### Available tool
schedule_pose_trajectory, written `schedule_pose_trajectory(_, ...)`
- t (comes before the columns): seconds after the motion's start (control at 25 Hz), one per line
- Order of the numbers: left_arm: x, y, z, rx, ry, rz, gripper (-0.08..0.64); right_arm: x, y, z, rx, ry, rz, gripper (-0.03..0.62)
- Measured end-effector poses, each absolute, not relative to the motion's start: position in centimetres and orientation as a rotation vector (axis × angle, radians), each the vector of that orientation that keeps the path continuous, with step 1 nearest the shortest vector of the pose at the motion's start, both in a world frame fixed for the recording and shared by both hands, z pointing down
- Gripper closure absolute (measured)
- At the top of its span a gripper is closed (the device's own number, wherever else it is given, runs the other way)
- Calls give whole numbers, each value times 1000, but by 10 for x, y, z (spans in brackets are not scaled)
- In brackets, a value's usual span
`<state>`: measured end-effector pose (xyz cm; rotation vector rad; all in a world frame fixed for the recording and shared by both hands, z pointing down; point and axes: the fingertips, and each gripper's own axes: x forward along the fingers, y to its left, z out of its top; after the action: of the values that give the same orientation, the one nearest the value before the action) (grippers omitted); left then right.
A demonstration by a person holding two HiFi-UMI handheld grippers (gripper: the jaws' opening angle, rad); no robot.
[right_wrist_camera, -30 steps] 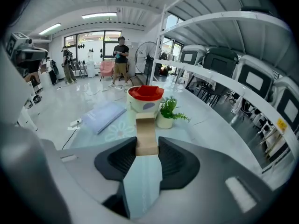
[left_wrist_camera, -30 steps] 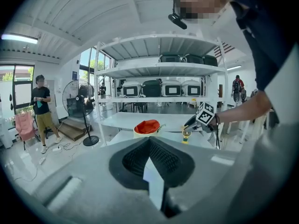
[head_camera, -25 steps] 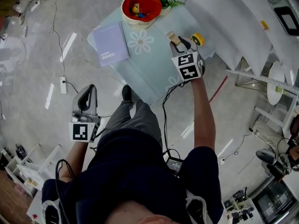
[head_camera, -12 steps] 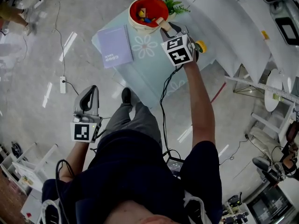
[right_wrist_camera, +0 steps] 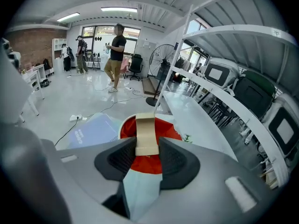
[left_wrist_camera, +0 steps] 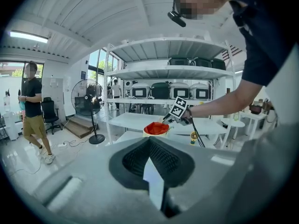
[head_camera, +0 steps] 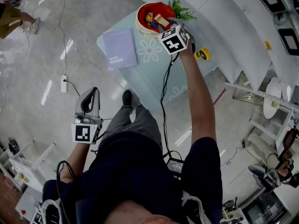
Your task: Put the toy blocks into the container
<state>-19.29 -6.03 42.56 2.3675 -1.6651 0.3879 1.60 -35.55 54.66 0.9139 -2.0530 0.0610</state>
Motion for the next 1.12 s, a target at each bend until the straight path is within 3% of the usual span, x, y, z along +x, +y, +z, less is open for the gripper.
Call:
schedule_pose_trajectory(0.96, -217, -60, 433, 2301, -1710, 393, 558, -6, -396, 591, 898, -2000, 46, 438)
schedule_pose_trajectory(1.12, -219, -59, 434, 2297, -1710, 391, 558, -10, -401, 588, 939, -2049, 27, 259)
